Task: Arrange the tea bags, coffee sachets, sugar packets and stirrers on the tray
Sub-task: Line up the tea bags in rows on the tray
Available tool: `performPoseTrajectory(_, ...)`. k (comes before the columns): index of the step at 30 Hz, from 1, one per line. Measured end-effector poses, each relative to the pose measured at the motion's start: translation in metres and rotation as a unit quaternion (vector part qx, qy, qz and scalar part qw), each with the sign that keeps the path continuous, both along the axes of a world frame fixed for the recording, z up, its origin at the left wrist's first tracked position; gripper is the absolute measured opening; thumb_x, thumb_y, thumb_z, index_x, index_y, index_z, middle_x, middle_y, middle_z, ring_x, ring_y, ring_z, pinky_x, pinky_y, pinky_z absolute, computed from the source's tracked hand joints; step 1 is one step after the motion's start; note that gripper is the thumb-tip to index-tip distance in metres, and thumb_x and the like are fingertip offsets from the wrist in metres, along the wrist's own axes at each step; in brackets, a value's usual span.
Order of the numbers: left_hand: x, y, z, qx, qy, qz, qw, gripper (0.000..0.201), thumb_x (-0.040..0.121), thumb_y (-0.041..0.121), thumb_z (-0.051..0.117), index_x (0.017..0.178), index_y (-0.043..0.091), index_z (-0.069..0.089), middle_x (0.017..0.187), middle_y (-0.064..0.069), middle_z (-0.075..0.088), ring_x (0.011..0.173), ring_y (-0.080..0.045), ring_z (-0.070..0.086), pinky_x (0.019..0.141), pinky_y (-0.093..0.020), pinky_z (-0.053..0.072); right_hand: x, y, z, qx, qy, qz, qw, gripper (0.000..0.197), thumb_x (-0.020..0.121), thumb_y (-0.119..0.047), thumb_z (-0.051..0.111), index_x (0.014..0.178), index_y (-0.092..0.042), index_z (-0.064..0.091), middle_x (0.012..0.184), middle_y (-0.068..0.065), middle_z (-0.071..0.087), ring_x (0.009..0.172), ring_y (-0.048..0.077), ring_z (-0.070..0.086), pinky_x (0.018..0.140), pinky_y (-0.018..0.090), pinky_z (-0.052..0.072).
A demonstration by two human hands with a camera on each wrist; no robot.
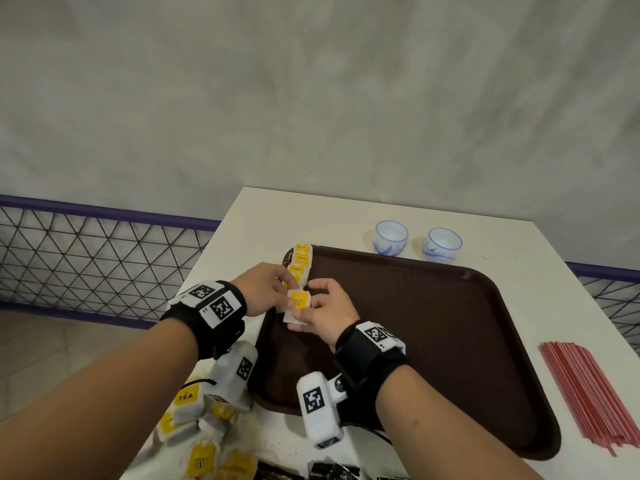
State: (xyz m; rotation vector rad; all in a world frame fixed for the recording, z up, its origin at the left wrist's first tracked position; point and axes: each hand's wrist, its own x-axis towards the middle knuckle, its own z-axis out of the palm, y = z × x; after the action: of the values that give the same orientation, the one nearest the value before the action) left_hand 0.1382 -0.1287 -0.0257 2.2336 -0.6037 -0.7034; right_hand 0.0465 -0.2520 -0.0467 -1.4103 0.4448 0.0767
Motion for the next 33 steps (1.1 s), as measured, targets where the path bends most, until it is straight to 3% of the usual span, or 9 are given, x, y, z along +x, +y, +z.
performPoseTrajectory(4, -0.001, -0.003, -0.008, 0.069, -0.127, 0.034, 0.989, 0.021, 0.076, 0.011, 0.073, 0.085, 0.023, 0.059, 0.072, 0.008, 0.055, 0.072, -0.011, 0.053, 0.066, -0.022, 0.041, 0.001, 0.002, -0.002, -0.012, 0.042, 0.0, 0.999, 0.056, 0.082, 0.015, 0.062, 0.128, -0.008, 0.038, 0.084, 0.009, 0.054, 0.075, 0.026, 0.063, 0.079, 0.046, 0.058)
performPoseTrajectory(6, -0.002, -0.006, -0.012, 0.112, -0.166, 0.031, 0.979, 0.021, 0.077, 0.012, 0.071, 0.086, 0.024, 0.057, 0.077, 0.008, 0.054, 0.077, -0.012, 0.053, 0.07, -0.023, 0.041, 0.0, 0.0, -0.003, -0.028, 0.066, 0.005, 0.997, 0.055, 0.083, 0.012, 0.063, 0.127, -0.009, 0.037, 0.079, 0.01, 0.058, 0.072, 0.031, 0.064, 0.083, 0.049, 0.057)
performPoseTrajectory(11, -0.003, -0.009, -0.018, 0.122, -0.195, 0.039, 0.972, 0.028, 0.075, 0.013, 0.073, 0.092, 0.021, 0.053, 0.096, -0.001, 0.055, 0.086, -0.017, 0.051, 0.076, -0.027, 0.042, -0.002, -0.005, -0.004, -0.061, 0.076, 0.002, 0.995, 0.05, 0.086, 0.005, 0.063, 0.126, -0.01, 0.038, 0.081, 0.01, 0.058, 0.063, 0.025, 0.062, 0.081, 0.049, 0.058)
performPoseTrajectory(16, -0.003, 0.008, -0.001, 0.061, -0.193, 0.089, 0.975, 0.038, 0.075, 0.024, 0.076, 0.098, 0.021, 0.046, 0.087, 0.005, 0.046, 0.079, -0.014, 0.048, 0.072, -0.026, 0.036, -0.009, -0.006, 0.002, -0.107, 0.074, 0.013, 0.991, 0.043, 0.088, -0.002, 0.064, 0.122, -0.013, 0.042, 0.087, 0.011, 0.056, 0.069, 0.025, 0.063, 0.076, 0.044, 0.06)
performPoseTrajectory(21, -0.018, 0.057, 0.032, 0.165, -0.133, -0.051, 0.976, 0.025, 0.077, 0.039, 0.072, 0.09, 0.03, 0.053, 0.083, 0.012, 0.057, 0.076, -0.006, 0.052, 0.067, -0.019, 0.039, -0.02, -0.002, 0.011, -0.141, 0.061, 0.046, 0.987, 0.035, 0.089, -0.006, 0.064, 0.118, -0.013, 0.047, 0.087, 0.009, 0.056, 0.066, 0.02, 0.061, 0.065, 0.034, 0.058)
performPoseTrajectory(24, -0.047, 0.081, 0.031, 0.273, -0.103, -0.131, 0.948, 0.037, 0.076, 0.052, 0.069, 0.102, 0.029, 0.055, 0.092, 0.015, 0.057, 0.08, -0.003, 0.05, 0.067, -0.014, 0.038, -0.028, 0.004, 0.017, -0.146, 0.046, 0.069, 0.986, 0.031, 0.089, -0.006, 0.063, 0.115, -0.016, 0.048, 0.089, 0.01, 0.056, 0.066, 0.018, 0.061, 0.065, 0.033, 0.057)
performPoseTrajectory(26, -0.069, 0.091, 0.022, 0.314, -0.094, -0.157, 0.932, 0.052, 0.072, 0.057, 0.069, 0.113, 0.029, 0.052, 0.102, 0.014, 0.053, 0.084, -0.005, 0.048, 0.074, -0.015, 0.039, -0.034, 0.009, 0.02, -0.155, 0.037, 0.082, 0.984, 0.032, 0.089, -0.007, 0.063, 0.117, -0.015, 0.048, 0.088, 0.009, 0.056, 0.067, 0.018, 0.061, 0.066, 0.031, 0.057)
performPoseTrajectory(29, -0.096, 0.096, 0.005, 0.303, -0.118, -0.144, 0.935, 0.069, 0.06, 0.058, 0.077, 0.116, 0.031, 0.047, 0.11, 0.01, 0.047, 0.092, -0.009, 0.051, 0.082, -0.021, 0.044, -0.044, 0.016, 0.026, -0.161, 0.024, 0.097, 0.982, 0.03, 0.09, -0.008, 0.062, 0.116, -0.014, 0.048, 0.089, 0.011, 0.055, 0.066, 0.018, 0.06, 0.063, 0.029, 0.055)
performPoseTrajectory(33, -0.115, 0.095, -0.009, 0.255, -0.157, -0.12, 0.946, 0.048, 0.066, 0.041, 0.077, 0.104, 0.031, 0.05, 0.107, 0.007, 0.045, 0.088, -0.011, 0.049, 0.074, -0.021, 0.04, -0.058, 0.023, 0.031, -0.174, 0.01, 0.117, 0.978, 0.024, 0.091, -0.009, 0.062, 0.109, -0.016, 0.049, 0.09, 0.013, 0.055, 0.067, 0.018, 0.06, 0.063, 0.029, 0.054)
